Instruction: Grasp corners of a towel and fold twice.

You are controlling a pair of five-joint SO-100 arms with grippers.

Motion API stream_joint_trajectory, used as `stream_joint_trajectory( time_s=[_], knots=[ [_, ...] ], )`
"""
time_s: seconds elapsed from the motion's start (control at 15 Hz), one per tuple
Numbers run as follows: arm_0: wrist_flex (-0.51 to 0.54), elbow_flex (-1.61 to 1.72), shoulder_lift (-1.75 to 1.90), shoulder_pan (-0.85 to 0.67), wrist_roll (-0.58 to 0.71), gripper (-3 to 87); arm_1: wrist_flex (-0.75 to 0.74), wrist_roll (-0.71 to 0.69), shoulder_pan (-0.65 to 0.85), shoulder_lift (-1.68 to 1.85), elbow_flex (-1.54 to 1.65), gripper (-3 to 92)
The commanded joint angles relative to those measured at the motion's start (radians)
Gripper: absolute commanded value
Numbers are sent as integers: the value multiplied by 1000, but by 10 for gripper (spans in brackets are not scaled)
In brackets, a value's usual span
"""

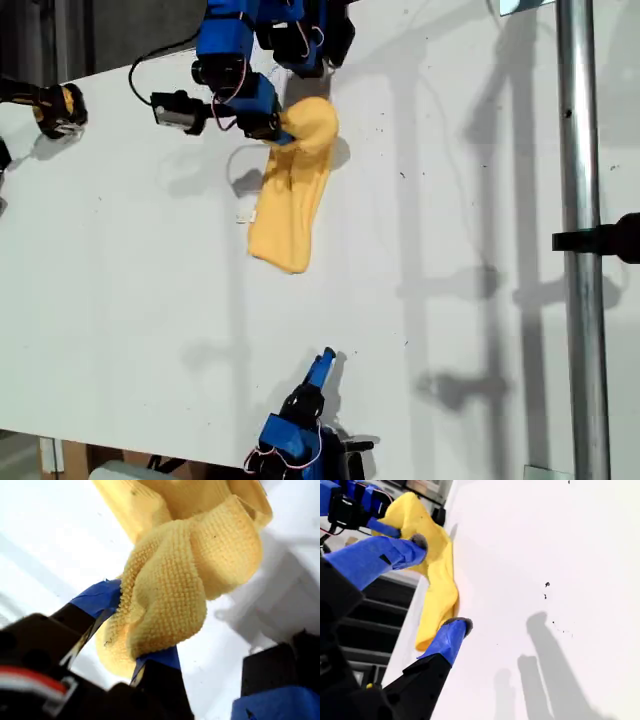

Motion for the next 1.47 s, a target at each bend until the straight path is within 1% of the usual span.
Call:
stream_joint_trajectory(
  time_s=[0.0, 0.13, 0.27, 0.6, 0.67, 0.73, 0.8, 0.87, 0.93, 1.0, 1.07, 1.13, 1.2, 1.27, 1.33, 1.4],
  knots=[
    [8, 5, 6, -11, -8, 254, -109, -118, 43, -209, -267, -1],
    [8, 5, 6, -12, -9, 252, -186, -193, 74, -443, -463, -1],
    [9, 5, 6, -11, -12, 250, -267, -229, 91, -624, -607, -1],
    [11, 5, 6, -12, -20, 248, -515, -229, 147, -874, -618, -1],
    [11, 5, 6, -14, -21, 247, -546, -229, 152, -916, -629, -1],
    [11, 5, 6, -14, -23, 246, -526, -229, 158, -939, -666, 16],
    [11, 5, 6, -14, -28, 244, -489, -232, 160, -925, -707, 95],
    [11, 5, 6, -14, -28, 244, -472, -270, 160, -888, -746, 248],
    [12, 5, 6, -17, -29, 242, -466, -290, 156, -833, -761, 309],
    [12, 5, 6, -18, -29, 241, -472, -321, 155, -769, -764, 416],
    [12, 5, 6, -21, -29, 240, -469, -325, 156, -699, -755, 420],
    [12, 5, 6, -21, -29, 240, -465, -325, 166, -634, -733, 378],
    [12, 5, 6, -21, -31, 239, -465, -325, 178, -555, -696, 289],
    [12, 5, 6, -20, -34, 236, -463, -325, 189, -451, -638, 176],
    [12, 5, 6, -17, -43, 228, -463, -322, 196, -308, -538, 113],
    [15, 5, 6, -11, -60, 220, -443, -316, 202, -141, -407, 101]
  ],
)
